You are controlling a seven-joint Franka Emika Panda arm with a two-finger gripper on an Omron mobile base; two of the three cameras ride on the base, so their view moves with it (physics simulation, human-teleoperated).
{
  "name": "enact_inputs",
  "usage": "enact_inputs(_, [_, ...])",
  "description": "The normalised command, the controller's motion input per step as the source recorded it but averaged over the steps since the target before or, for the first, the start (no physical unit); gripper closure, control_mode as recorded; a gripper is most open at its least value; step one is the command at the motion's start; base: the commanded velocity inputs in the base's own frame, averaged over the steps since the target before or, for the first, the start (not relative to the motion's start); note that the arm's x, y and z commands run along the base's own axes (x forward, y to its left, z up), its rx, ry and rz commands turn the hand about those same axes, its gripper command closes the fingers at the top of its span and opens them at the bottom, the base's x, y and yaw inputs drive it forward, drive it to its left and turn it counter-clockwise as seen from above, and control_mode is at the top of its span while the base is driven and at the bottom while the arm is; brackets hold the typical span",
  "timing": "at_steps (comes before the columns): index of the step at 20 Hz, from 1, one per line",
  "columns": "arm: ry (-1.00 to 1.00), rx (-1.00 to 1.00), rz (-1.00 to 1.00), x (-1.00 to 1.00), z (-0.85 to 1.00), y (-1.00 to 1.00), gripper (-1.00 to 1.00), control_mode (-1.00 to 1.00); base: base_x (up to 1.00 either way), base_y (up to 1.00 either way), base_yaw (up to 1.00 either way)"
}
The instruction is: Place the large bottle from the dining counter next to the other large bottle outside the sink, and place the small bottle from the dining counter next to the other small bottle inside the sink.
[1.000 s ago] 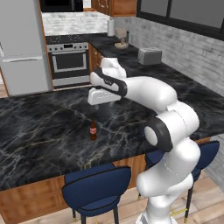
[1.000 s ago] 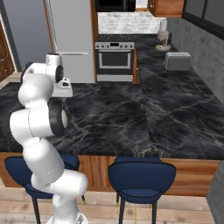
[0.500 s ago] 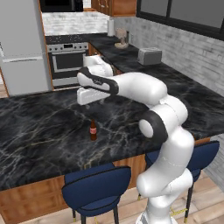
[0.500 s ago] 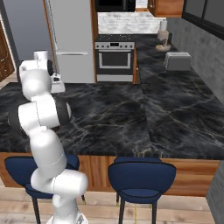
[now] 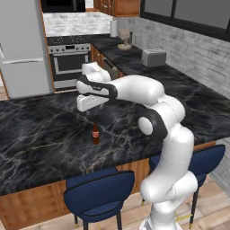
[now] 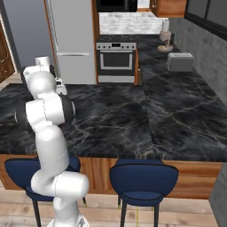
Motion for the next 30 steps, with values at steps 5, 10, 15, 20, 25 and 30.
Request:
enact_inputs(5, [0.0,0.11,0.02,0.4,-0.15,0.0,-1.0,-1.0,0.0,0.0,0.0])
enact_inputs(10, [0.0,0.06,0.0,0.06,0.0,0.0,-1.0,-1.0,0.0,0.0,0.0])
enact_inputs(15, [-0.11,-0.01,0.0,-0.42,0.0,0.03,-1.0,-1.0,0.0,0.0,0.0])
enact_inputs(20, [-0.16,-0.04,0.0,-0.35,0.0,0.0,-1.0,-1.0,0.0,0.0,0.0])
enact_inputs(25, [-0.01,0.0,-0.06,-0.42,-0.02,-0.04,-1.0,-1.0,0.0,0.0,0.0])
enact_inputs(30, [0.0,0.03,-0.07,-0.2,-0.01,-0.02,-1.0,-1.0,0.0,0.0,0.0])
